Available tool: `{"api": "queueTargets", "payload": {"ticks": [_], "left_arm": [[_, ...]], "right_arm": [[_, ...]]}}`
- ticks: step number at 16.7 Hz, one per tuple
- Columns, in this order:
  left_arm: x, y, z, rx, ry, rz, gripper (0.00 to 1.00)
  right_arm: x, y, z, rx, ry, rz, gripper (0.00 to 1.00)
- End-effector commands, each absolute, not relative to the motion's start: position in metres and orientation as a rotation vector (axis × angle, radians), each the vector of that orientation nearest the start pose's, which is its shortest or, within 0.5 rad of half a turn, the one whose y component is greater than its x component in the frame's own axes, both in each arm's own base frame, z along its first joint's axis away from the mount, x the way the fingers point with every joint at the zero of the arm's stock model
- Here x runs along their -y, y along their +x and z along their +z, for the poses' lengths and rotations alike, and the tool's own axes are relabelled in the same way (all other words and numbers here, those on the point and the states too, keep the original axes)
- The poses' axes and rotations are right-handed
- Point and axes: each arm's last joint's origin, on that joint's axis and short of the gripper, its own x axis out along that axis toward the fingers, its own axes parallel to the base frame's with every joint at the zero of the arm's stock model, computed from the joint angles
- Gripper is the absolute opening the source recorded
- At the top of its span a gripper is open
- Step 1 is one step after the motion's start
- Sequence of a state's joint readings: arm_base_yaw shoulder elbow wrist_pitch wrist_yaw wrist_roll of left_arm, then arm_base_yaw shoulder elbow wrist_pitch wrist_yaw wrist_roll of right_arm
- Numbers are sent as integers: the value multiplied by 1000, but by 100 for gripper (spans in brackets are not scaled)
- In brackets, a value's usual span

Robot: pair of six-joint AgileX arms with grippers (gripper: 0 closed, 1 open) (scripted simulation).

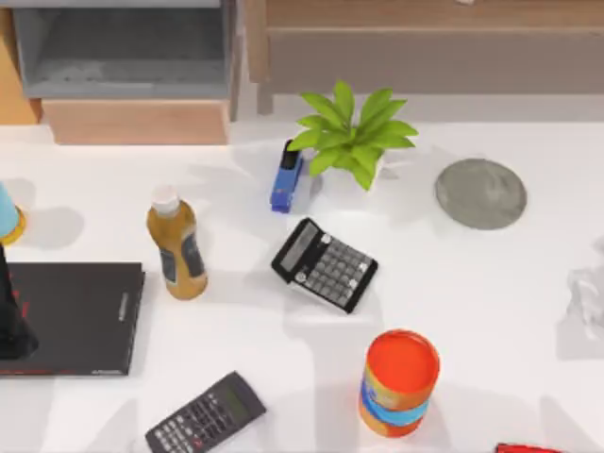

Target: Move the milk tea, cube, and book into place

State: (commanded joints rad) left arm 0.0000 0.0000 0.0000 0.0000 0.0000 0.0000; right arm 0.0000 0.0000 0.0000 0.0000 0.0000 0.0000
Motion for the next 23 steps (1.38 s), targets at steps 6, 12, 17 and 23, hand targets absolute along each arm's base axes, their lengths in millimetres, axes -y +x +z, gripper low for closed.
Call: {"api": "queueTargets", "payload": {"ticks": [6, 12, 17, 23], "left_arm": [[1, 106, 160, 0, 0, 0, 100], [1, 106, 160, 0, 0, 0, 100], [1, 106, 160, 0, 0, 0, 100], [1, 106, 160, 0, 0, 0, 100]], "right_arm": [[3, 108, 185, 38, -2, 5, 100], [16, 152, 256, 56, -12, 3, 100], [51, 243, 282, 6, -10, -4, 100], [113, 341, 259, -2, -8, -12, 100]]}}
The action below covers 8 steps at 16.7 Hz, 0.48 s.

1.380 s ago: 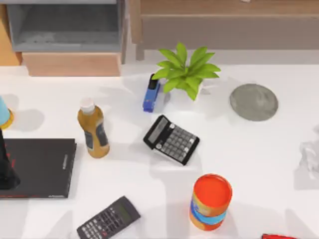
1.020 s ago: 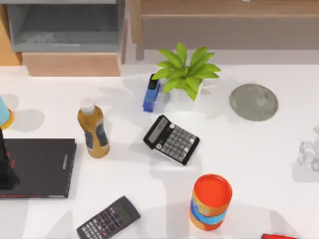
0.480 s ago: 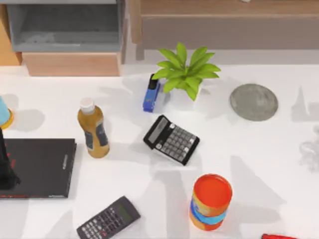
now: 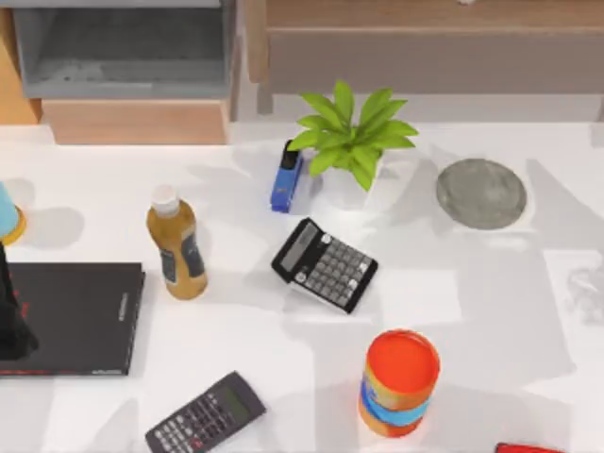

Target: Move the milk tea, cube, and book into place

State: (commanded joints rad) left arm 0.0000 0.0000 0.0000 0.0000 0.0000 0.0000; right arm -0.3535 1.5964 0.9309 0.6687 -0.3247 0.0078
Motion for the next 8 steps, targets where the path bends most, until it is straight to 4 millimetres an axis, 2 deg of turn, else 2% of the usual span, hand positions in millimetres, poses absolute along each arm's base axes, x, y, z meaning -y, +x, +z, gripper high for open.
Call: {"api": "queueTargets", "payload": {"ticks": [4, 8], "left_arm": [[1, 106, 160, 0, 0, 0, 100], [1, 106, 160, 0, 0, 0, 100]], "right_arm": [[144, 377, 233, 1, -8, -15, 100], [154, 386, 226, 8, -11, -16, 100]]}}
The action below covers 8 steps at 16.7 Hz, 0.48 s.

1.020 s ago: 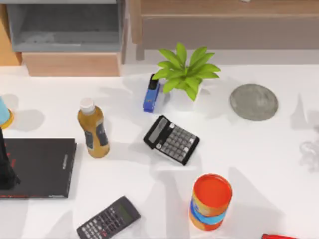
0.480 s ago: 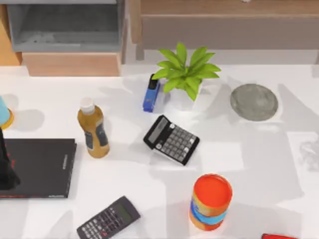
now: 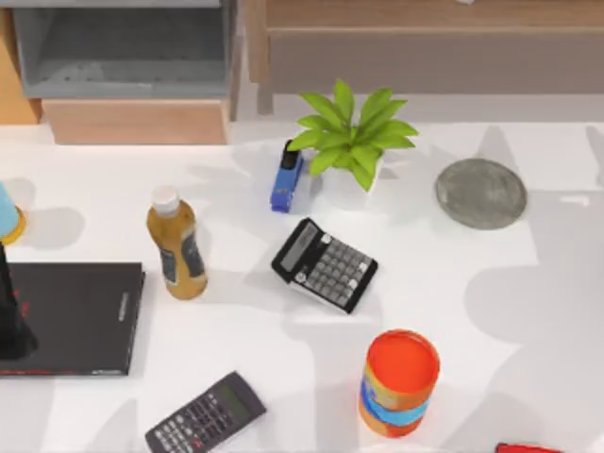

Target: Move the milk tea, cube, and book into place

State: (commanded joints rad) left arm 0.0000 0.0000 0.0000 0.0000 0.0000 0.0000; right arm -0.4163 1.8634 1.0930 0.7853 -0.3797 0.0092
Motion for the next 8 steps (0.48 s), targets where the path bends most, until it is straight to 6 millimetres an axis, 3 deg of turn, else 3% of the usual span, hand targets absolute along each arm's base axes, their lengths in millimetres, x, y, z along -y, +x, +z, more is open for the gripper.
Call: {"api": "queueTargets", "payload": {"ticks": [5, 8], "left_arm": [[1, 106, 160, 0, 0, 0, 100], [1, 106, 160, 0, 0, 0, 100]], "right_arm": [[152, 387, 225, 4, -9, -13, 100], [156, 399, 232, -2, -6, -16, 100]]}}
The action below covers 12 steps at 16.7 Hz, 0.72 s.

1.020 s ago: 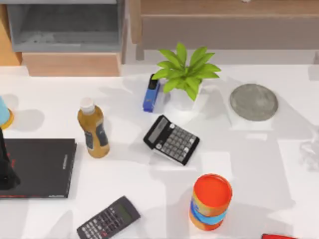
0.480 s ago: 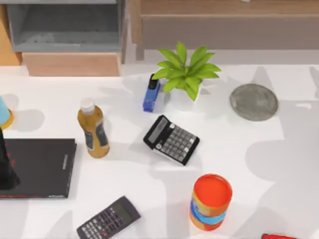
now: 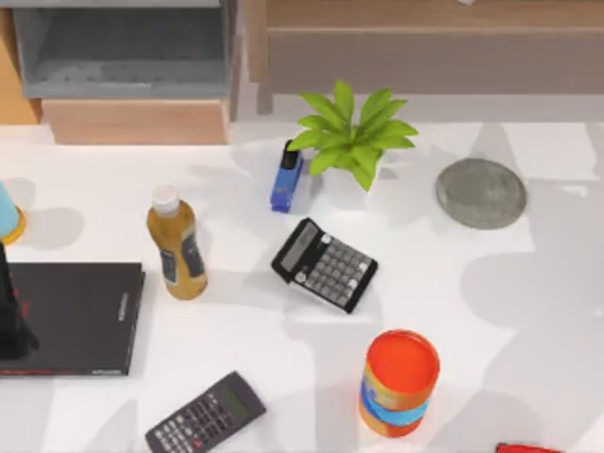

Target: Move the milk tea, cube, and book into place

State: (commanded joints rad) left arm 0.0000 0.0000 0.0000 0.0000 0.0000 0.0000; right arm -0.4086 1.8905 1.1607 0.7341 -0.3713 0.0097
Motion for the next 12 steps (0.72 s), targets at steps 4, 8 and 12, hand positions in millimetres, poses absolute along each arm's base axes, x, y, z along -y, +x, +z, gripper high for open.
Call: {"api": "queueTargets", "payload": {"ticks": [4, 8, 12], "left_arm": [[1, 106, 160, 0, 0, 0, 100], [1, 106, 160, 0, 0, 0, 100], [1, 106, 160, 0, 0, 0, 100]], "right_arm": [[157, 425, 243, 8, -11, -15, 100], [154, 455, 233, 9, -11, -14, 100], [155, 466, 226, 8, -11, -16, 100]]}}
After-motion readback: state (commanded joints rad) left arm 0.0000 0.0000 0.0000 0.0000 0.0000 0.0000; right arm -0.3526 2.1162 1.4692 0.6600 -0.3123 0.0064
